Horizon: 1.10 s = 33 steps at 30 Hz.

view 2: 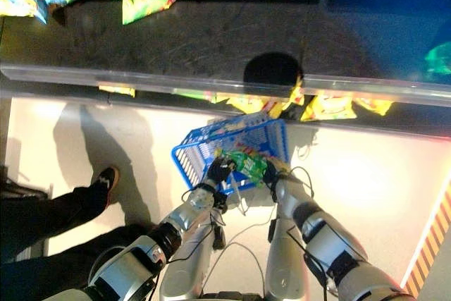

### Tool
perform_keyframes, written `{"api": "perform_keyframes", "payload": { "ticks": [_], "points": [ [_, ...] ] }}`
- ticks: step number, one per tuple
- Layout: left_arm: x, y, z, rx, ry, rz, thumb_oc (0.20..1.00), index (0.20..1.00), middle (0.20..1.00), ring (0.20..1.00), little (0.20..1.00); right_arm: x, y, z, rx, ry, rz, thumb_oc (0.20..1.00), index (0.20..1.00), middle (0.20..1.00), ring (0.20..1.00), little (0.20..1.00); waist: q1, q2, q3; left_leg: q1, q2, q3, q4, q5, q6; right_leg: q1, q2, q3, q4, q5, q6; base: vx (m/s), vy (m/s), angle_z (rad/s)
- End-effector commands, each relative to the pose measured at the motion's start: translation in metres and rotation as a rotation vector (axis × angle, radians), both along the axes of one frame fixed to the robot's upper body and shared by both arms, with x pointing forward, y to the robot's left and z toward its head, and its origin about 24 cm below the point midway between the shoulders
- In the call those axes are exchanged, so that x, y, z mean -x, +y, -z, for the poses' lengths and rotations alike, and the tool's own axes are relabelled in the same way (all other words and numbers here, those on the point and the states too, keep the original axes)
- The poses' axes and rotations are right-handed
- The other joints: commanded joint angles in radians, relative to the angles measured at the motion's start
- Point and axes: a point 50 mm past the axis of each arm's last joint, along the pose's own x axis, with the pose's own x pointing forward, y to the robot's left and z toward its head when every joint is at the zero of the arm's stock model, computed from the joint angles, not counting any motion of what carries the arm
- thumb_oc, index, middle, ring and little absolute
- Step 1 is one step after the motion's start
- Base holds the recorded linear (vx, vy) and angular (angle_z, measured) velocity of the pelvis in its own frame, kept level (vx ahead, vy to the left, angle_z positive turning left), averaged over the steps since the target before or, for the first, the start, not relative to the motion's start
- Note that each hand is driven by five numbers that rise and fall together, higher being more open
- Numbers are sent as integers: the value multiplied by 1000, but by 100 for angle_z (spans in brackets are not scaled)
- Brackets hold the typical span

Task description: Pick up the snacks into the basket

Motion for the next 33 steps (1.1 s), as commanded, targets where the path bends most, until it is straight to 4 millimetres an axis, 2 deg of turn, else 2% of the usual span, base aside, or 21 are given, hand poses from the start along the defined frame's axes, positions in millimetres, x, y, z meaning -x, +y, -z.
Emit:
{"api": "perform_keyframes", "payload": {
  "ticks": [1, 2, 7, 10, 11, 14, 16, 17, 19, 20, 21, 22, 23, 25, 26, 27, 28, 31, 32, 33],
  "points": [
    [2, -54, -82, 127, -331, 210, 200, 200, 200, 200, 200, -29, 24, -46, 8, -151, -63, 200, 200, 200, 200, 200, 28, 4, 20, -74, 2, -10, 56, -10, -77, -115, -72, 55, 39, -9, 101, -65, 50, 0],
    [2, -54, -83, 127, -332, 210, 200, 200, 200, 200, 200, -29, 24, -46, 8, -152, -63, 200, 200, 200, 200, 200, 29, 4, 20, -77, 2, -9, 57, -10, -77, -118, -72, 55, 41, -9, 101, -60, 47, 4],
    [7, -63, -108, 221, -393, 234, 200, 200, 200, 200, 200, -44, 31, -78, 1, -272, -55, 200, 200, 200, 200, 200, 56, 41, 20, -159, -15, -14, 51, 6, -76, -206, -86, 61, 43, 11, 105, -23, 41, 5],
    [10, -62, -114, 271, -404, 228, 200, 200, 200, 200, 200, -45, 34, -84, 8, -332, -62, 200, 200, 200, 200, 200, 68, 58, 20, -187, -24, -15, 43, 12, -75, -244, -92, 64, 44, 18, 109, -1, 57, 5],
    [11, -64, -117, 305, -393, 229, 200, 200, 200, 200, 200, -43, 35, -85, 4, -378, -66, 1000, 1000, 1000, 1000, 1000, 71, 68, 20, -207, -30, -17, 40, 15, -75, -264, -95, 68, 45, 22, 110, -2, 52, -1],
    [12, -67, -117, 325, -377, 234, 200, 200, 200, 200, 200, -43, 31, -82, 23, -350, -55, 1000, 1000, 1000, 1000, 1000, 78, 80, 20, -220, -36, -18, 34, 19, -74, -279, -100, 66, 43, 26, 111, -1, 33, 5],
    [13, -67, -113, 341, -347, 229, 200, 200, 200, 200, 200, -39, 25, -68, 27, -294, -35, 1000, 1000, 1000, 1000, 1000, 82, 82, 20, -224, -40, -21, 30, 21, -73, -283, -102, 64, 42, 27, 111, 9, 17, 5],
    [13, -67, -112, 341, -347, 230, 200, 200, 200, 200, 200, -38, 25, -67, 26, -294, -35, 1000, 1000, 1000, 1000, 1000, 82, 82, 20, -224, -40, -21, 29, 21, -73, -282, -102, 64, 42, 27, 112, 14, 7, 5],
    [10, -61, -106, 323, -330, 201, 200, 200, 200, 200, 200, -31, 20, -49, -39, -213, 9, 1000, 1000, 1000, 1000, 1000, 81, 77, 20, -214, -42, -24, 27, 20, -72, -270, -101, 62, 40, 25, 111, 17, -19, 5],
    [5, -50, -93, 294, -298, 147, 200, 200, 200, 200, 200, -22, 13, -32, -133, -157, 70, 1000, 1000, 1000, 1000, 1000, 78, 69, 20, -194, -41, -28, 25, 16, -71, -244, -97, 58, 41, 17, 111, 8, -33, 4],
    [4, -50, -94, 294, -300, 147, 200, 200, 200, 200, 200, -22, 13, -33, -133, -159, 70, 1000, 1000, 1000, 1000, 1000, 77, 68, 20, -198, -42, -28, 26, 18, -71, -249, -98, 58, 41, 20, 110, 5, -42, 6],
    [0, -40, -84, 284, -267, 98, 200, 200, 200, 200, 200, -13, 6, -18, -257, -104, 147, 1000, 1000, 1000, 1000, 1000, 69, 60, 20, -182, -40, -30, 24, 17, -71, -231, -96, 54, 40, 16, 109, -5, -13, 8],
    [0, -40, -84, 284, -267, 98, 200, 200, 200, 200, 200, -13, 6, -18, -257, -104, 147, 1000, 1000, 1000, 1000, 1000, 69, 60, 20, -182, -40, -30, 25, 17, -71, -231, -96, 55, 40, 16, 109, 0, -44, 12],
    [-10, 0, -32, 160, -105, -85, 200, 200, 200, 200, 200, 19, -16, 22, -566, 5, 352, 1000, 1000, 1000, 1000, 1000, 38, 14, 20, -103, -33, -41, 16, 5, -70, -150, -87, 44, 42, -2, 104, 14, -73, 12],
    [-11, 0, -32, 160, -107, -86, 200, 200, 200, 200, 200, 18, -16, 21, -566, 4, 351, 1000, 1000, 1000, 1000, 1000, 38, 13, 20, -107, -34, -41, 17, 7, -69, -154, -88, 45, 42, 1, 104, 32, -92, 14],
    [-12, 24, -12, 133, -34, -164, 200, 200, 200, 200, 200, 34, -30, 37, -663, 54, 425, 1000, 1000, 1000, 1000, 1000, 25, -9, 20, -58, -29, -46, 12, -3, -70, -94, -83, 36, 41, -10, 103, 4, -48, 20],
    [-13, 24, -12, 133, -35, -164, 200, 200, 200, 200, 200, 34, -30, 37, -663, 52, 424, 1000, 1000, 1000, 1000, 1000, 24, -10, 20, -62, -31, -46, 13, 0, -69, -98, -84, 37, 41, -8, 103, 17, -79, 21],
    [-12, 64, 12, 84, 34, -265, 200, 200, 200, 200, 200, 61, -56, 61, -658, 116, 518, 1000, 1000, 1000, 1000, 1000, 14, -37, 20, 27, -25, -57, 9, -15, -67, 3, -76, 28, 34, -24, 99, 49, -63, 11],
    [-12, 64, 12, 84, 34, -265, 200, 200, 200, 200, 200, 61, -56, 61, -658, 116, 518, 1000, 1000, 1000, 1000, 1000, 14, -38, 20, 26, -26, -57, 9, -15, -67, 3, -76, 28, 34, -24, 99, 84, -80, 4],
    [-1, 89, 42, 50, 160, -339, 200, 200, 200, 200, 200, 75, -71, 69, -658, 119, 583, 1000, 1000, 1000, 1000, 1000, 4, -57, 16, 86, -16, -57, 9, -26, -66, 69, -69, 25, 31, -37, 97, 106, -73, 2]
  ]
}}
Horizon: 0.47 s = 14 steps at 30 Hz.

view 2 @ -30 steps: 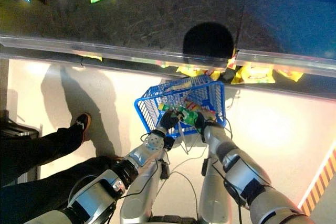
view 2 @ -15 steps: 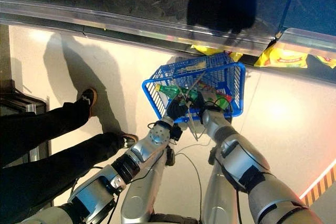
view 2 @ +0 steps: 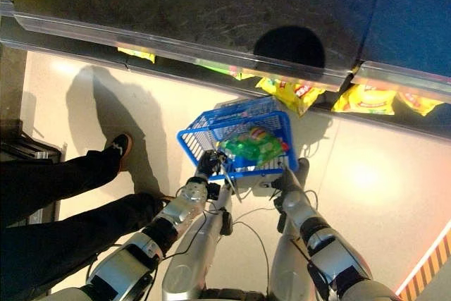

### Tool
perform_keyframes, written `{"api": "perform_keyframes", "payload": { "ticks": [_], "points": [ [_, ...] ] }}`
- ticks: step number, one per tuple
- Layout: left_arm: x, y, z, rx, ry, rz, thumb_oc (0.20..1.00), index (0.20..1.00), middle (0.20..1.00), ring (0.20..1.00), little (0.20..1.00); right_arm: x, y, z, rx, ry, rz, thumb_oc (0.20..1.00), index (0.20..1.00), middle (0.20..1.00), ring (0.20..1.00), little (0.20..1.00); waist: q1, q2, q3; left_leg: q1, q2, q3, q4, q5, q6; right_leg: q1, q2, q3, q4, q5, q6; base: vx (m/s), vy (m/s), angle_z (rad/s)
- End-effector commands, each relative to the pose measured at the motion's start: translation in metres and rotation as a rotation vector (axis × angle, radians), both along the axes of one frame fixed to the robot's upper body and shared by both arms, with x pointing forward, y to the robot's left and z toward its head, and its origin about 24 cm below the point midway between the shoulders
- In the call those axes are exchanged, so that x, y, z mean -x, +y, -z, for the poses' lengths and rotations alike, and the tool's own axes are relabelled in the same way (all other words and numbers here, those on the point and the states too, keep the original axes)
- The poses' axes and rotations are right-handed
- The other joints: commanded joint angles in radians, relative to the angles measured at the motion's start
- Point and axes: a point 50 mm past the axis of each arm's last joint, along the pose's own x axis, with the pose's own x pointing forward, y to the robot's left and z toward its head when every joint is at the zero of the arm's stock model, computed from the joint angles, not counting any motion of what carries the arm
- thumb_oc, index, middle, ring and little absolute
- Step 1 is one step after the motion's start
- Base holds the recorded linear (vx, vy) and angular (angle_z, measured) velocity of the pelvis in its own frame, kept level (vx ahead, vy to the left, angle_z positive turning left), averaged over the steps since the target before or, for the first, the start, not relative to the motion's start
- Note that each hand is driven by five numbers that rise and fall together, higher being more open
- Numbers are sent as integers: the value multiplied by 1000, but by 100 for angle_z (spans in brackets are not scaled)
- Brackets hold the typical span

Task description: Pick up the snacks into the basket

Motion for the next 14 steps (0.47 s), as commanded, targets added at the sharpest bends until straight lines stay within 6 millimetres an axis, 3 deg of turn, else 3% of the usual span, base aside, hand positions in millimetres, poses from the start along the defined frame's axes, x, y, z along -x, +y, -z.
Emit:
{"api": "perform_keyframes", "payload": {
  "ticks": [1, 4, 5, 6, 7, 9, 11, 14],
  "points": [
    [1, 33, 14, -40, 30, -54, 200, 200, 200, 200, 200, 16, -21, 10, -40, 15, 107, 1000, 1000, 1000, 1000, 1000, -9, -72, -25, 69, 35, 3, 8, -61, -90, 17, -21, 51, 11, -32, 48, 185, -102, -2],
    [30, 66, 51, -146, 207, -106, 200, 200, 200, 200, 200, 48, -36, 30, -58, 85, 219, 1000, 1000, 1000, 1000, 1000, -19, -94, -105, 139, 58, 10, 7, -78, -90, 79, -2, 49, 15, -63, 41, 219, -72, -8],
    [47, 77, 68, -182, 302, -129, 200, 200, 200, 200, 200, 60, -41, 37, -63, 118, 259, 1000, 1000, 1000, 1000, 1000, -23, -103, -130, 166, 67, 16, 8, -83, -91, 101, 8, 50, 22, -80, 37, 135, -59, -33],
    [47, 77, 68, -182, 302, -129, 200, 200, 200, 200, 200, 60, -41, 37, -63, 118, 259, 1000, 1000, 1000, 1000, 1000, -23, -103, -130, 167, 67, 16, 8, -84, -91, 102, 8, 50, 22, -80, 37, 201, -99, -39],
    [79, 92, 92, -198, 449, -162, 200, 200, 200, 200, 200, 84, -47, 51, -51, 211, 292, 1000, 1000, 1000, 1000, 1000, -22, -111, -180, 215, 78, 23, 7, -96, -91, 148, 24, 47, 25, -101, 32, 190, -81, -14],
    [113, 103, 111, -239, 588, -153, 200, 200, 200, 200, 200, 112, -55, 63, -27, 319, 323, 1000, 1000, 1000, 1000, 1000, -19, -114, -231, 258, 89, 30, 11, -109, -91, 188, 34, 45, 28, -116, 28, 201, -96, -7],
    [143, 114, 124, -258, 693, -149, 200, 200, 200, 200, 200, 142, -62, 74, 10, 441, 333, 1000, 1000, 1000, 1000, 1000, -13, -118, -280, 289, 98, 35, 17, -121, -92, 221, 44, 45, 28, -133, 25, 126, -81, -10],
    [166, 118, 132, -175, 769, -227, 200, 200, 200, 200, 200, 177, -65, 85, -17, 543, 418, 1000, 1000, 1000, 1000, 1000, -10, -127, -346, 321, 102, 49, 26, -127, -94, 265, 51, 34, 24, -144, 23, 102, -73, -1]
  ]
}}
